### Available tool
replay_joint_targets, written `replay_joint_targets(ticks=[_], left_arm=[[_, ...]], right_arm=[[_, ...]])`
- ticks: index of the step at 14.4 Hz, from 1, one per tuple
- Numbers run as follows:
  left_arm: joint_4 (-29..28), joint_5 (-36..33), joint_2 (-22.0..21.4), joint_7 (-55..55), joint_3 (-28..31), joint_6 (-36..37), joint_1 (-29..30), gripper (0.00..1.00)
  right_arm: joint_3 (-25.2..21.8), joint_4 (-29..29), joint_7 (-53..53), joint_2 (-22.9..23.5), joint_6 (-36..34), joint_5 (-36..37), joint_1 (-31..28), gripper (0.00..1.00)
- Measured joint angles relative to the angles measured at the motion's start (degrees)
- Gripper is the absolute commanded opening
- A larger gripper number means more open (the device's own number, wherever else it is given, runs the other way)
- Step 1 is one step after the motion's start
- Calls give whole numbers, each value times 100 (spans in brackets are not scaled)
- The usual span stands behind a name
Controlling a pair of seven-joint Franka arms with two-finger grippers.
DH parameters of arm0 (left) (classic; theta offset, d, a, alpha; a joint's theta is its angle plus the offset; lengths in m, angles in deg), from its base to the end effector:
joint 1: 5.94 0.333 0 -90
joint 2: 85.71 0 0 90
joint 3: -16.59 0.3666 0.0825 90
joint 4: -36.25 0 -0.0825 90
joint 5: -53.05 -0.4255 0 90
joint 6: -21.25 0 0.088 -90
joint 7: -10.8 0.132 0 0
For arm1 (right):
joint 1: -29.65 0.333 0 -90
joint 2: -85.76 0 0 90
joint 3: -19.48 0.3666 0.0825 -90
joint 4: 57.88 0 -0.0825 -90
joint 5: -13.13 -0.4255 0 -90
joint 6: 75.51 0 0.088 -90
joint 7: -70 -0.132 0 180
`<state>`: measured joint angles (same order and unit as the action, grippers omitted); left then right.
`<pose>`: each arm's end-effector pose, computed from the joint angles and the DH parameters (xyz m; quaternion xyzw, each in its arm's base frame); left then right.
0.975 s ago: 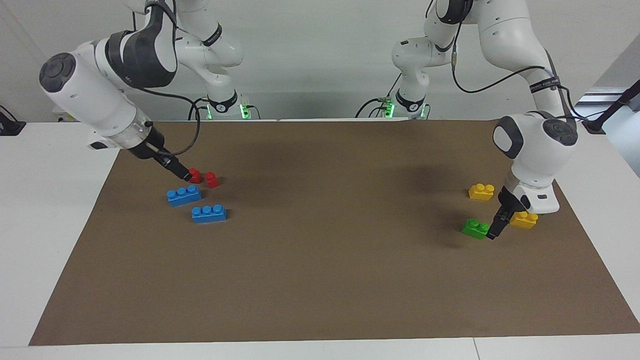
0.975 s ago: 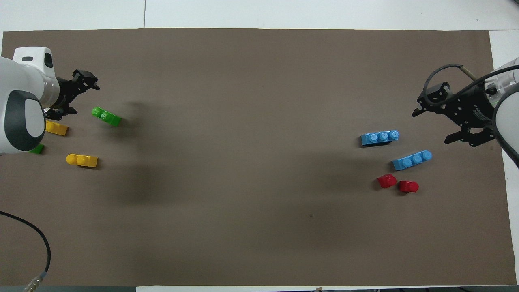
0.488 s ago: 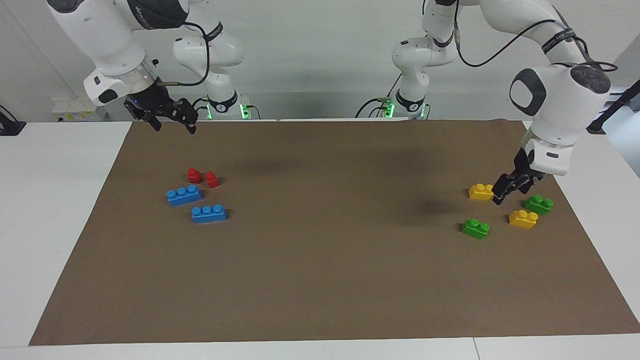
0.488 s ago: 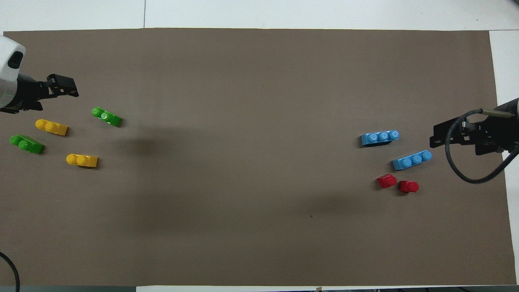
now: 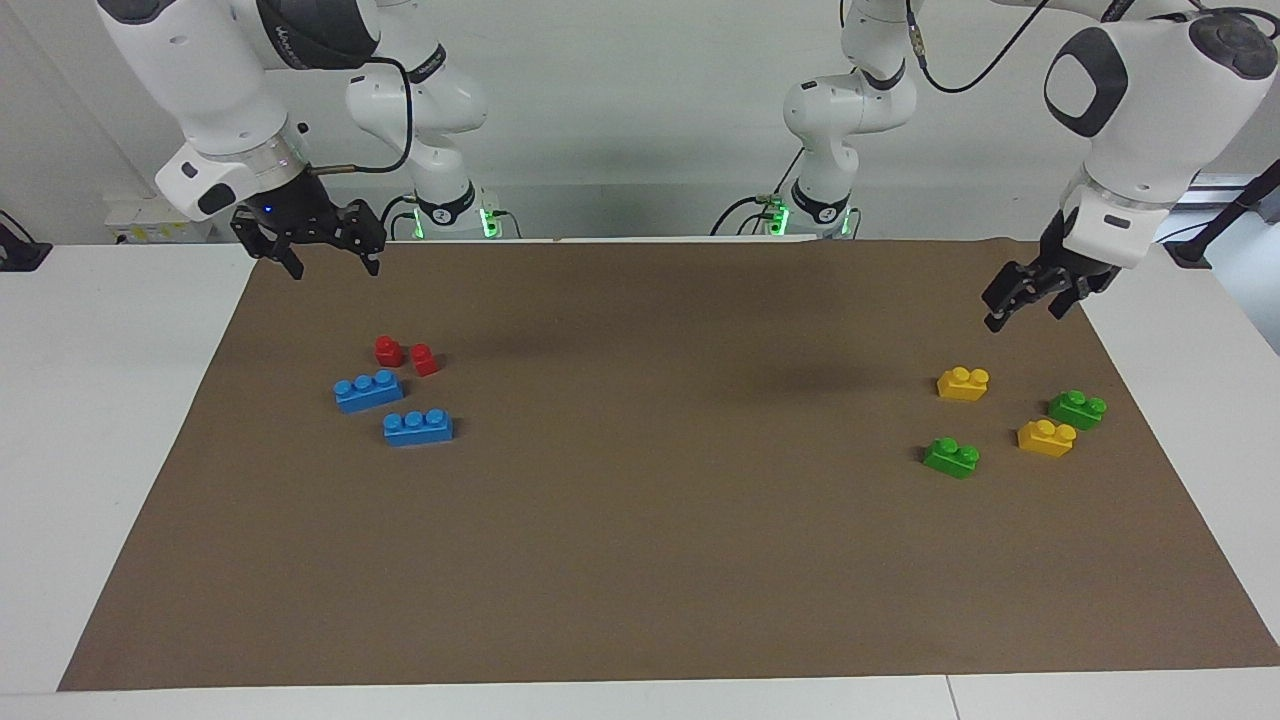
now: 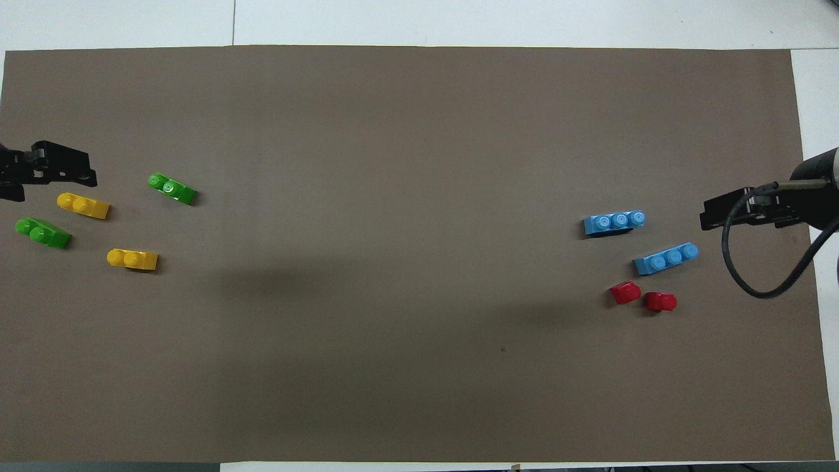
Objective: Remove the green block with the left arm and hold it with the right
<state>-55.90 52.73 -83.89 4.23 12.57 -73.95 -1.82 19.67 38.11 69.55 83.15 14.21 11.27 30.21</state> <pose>0.6151 0.0024 0.6196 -0.9983 -0.0580 -0.0108 0.0011 0.5746 0.0119 0.6230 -0.9994 -0.0022 0.0321 0.0158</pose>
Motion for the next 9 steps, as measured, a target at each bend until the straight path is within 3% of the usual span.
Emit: replay_joint_targets(ticks=[3,9], left_arm=[[198,0,-91,44,-14,466,-1,100],[291,0,-131,403,-207,520,-5,100]], right_arm=[[0,-1,1,15,12,0,0,100],[-3,-1,1,15,35,154,-2,100]])
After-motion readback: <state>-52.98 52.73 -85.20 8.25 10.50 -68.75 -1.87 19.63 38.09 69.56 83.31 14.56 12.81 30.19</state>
